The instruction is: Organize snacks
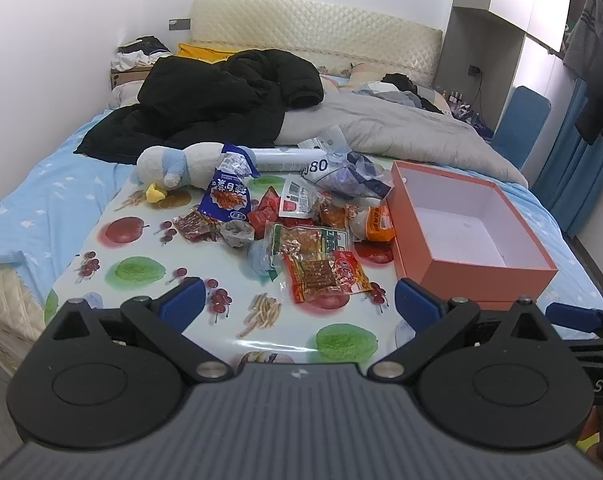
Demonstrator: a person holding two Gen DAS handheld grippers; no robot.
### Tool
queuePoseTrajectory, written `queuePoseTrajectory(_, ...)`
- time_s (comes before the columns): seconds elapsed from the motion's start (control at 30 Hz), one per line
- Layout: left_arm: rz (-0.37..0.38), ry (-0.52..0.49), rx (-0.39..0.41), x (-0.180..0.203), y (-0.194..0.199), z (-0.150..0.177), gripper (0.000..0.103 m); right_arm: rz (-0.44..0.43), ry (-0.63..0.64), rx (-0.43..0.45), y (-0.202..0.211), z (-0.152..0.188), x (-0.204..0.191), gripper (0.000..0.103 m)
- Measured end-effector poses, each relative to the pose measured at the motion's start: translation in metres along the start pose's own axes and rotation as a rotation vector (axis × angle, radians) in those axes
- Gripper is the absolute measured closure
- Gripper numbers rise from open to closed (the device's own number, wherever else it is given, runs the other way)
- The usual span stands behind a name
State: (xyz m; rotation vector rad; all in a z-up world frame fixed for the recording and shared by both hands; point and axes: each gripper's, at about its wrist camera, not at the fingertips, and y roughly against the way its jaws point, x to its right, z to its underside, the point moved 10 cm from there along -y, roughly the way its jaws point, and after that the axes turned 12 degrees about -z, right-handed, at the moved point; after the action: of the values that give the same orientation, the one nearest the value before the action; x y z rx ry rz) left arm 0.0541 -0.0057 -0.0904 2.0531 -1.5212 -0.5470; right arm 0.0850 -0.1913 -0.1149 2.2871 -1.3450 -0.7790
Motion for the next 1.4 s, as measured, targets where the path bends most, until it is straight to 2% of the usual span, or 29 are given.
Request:
queuePoseTrajectory(0.57,-0.003,-0.014,0.002,0.001,-0.021,0.01,0.001,-0.023,-0.023,-0.019,-0.012,0.011,0.001,0.0)
queuePoseTrajectory(0.7,-0.022,-0.016,-0.009,0.0,-0.043,0.011,0.001,0.003,-0.027,-0.034,-0.023,0.014,0.006,0.0)
queuePoseTrajectory(0.93,0.013,-0.025,0.001,0.002,-0.078,0.004,0.001,-0.003,-0.049,-0.014,-0.046,0.012,0.014,0.0)
queuePoseTrajectory(1.03,0.031,-0.043,-0.031,0.005,-0.107,0.011,0.001,-0.015,-0.04,-0.024,-0.063,0.014,0.014,0.0)
queuePoseTrajectory(1.17,0.039,-0.043,-0.089,0.005,-0.145,0.018,0.001,-0.024,-0.008,-0.043,-0.087,0.018,0.011,0.007)
queuePoseTrajectory(1.3,0.017,-0.049,-0.077,0.0,-0.175,0.013,0.001,-0.019,-0.001,-0.049,-0.106,0.024,0.012,0.007)
queuePoseTrajectory(1.37,0.034,-0.06,-0.061,0.001,-0.187,0.011,0.001,-0.031,0.001,-0.058,-0.117,0.026,0.011,0.011)
queuePoseTrajectory(1.4,0.037,-0.072,-0.069,0.0,-0.196,0.012,0.002,-0.035,0.013,-0.062,-0.123,0.028,0.01,0.016)
